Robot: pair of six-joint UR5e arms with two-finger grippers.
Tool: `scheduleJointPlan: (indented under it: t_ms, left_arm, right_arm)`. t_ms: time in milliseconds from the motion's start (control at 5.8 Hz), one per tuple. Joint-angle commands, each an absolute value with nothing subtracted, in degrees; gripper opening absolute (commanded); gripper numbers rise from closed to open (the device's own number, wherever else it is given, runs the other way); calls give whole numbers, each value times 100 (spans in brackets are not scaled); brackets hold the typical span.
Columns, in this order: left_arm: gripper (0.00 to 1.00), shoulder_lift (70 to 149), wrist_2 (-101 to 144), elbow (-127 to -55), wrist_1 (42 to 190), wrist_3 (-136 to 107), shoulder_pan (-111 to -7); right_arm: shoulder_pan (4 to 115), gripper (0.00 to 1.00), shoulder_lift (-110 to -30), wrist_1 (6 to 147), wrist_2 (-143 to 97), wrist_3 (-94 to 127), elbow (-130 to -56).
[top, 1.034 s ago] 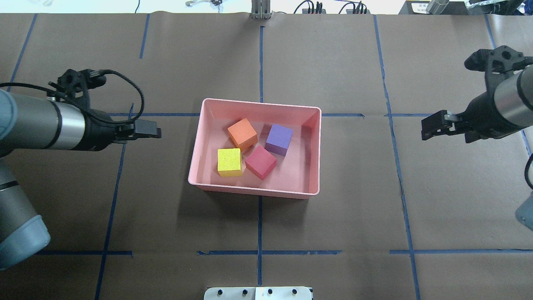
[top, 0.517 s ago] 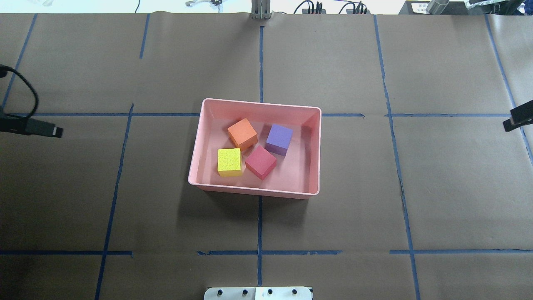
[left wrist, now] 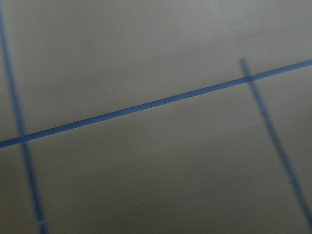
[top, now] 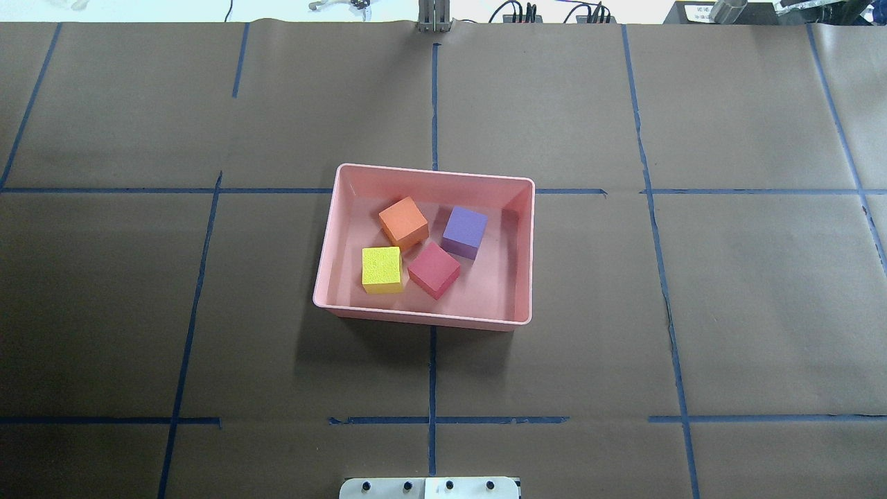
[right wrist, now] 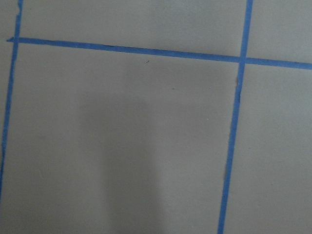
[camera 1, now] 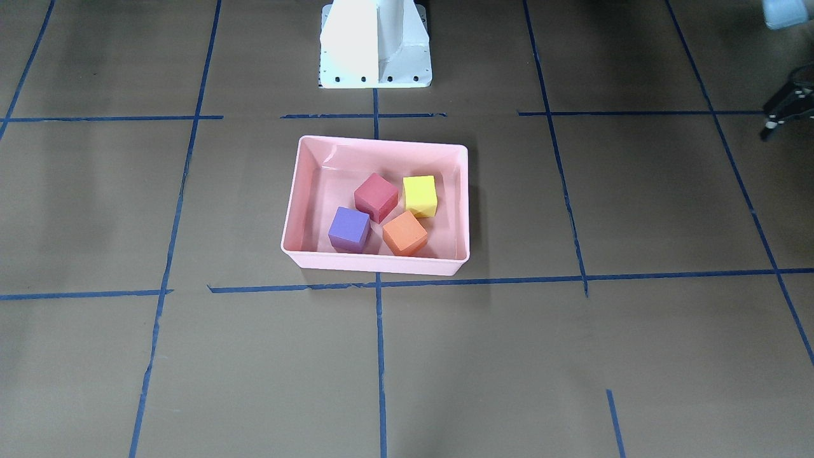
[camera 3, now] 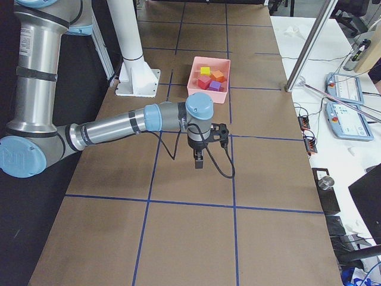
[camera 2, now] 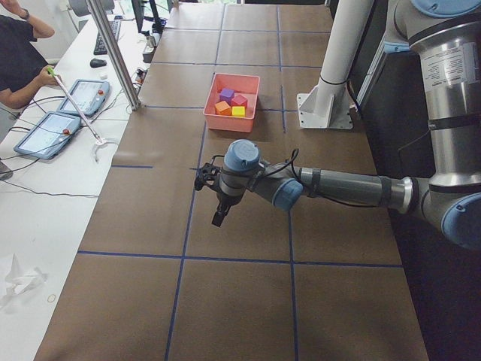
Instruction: Place blocks into pink bin with both arms
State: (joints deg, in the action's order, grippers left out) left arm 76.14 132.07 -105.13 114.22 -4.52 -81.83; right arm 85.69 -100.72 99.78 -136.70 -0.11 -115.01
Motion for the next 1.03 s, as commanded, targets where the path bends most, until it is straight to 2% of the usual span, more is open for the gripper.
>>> scheduleJointPlan:
  t_ms: [0,172,345,517,862]
  left_arm:
    - [100,7655,13385,-10204,10581,644,-8935]
    - [100,7768,13429,-10369,9494,1233,-9286]
    - [100,8004,13421,-10919,8117,1274,-9438]
    - [100,8076,13386,-11090,7573,1231,-9448]
    - [100,8007,13421,-11039,7532,812,-9431]
  right_arm:
    - [8885,100,-10413,9959,-13614,-763,-11276]
    - [9008,100,-10572,9949,-13606,-991,-11294]
    - [9070,100,-10591,9958,-13371,-1185,-11337]
    - [9070,100,-10591,9967,-13342,-1187,-11373]
    - [9062,100,-10635,9967,-13421,-1152,-11347]
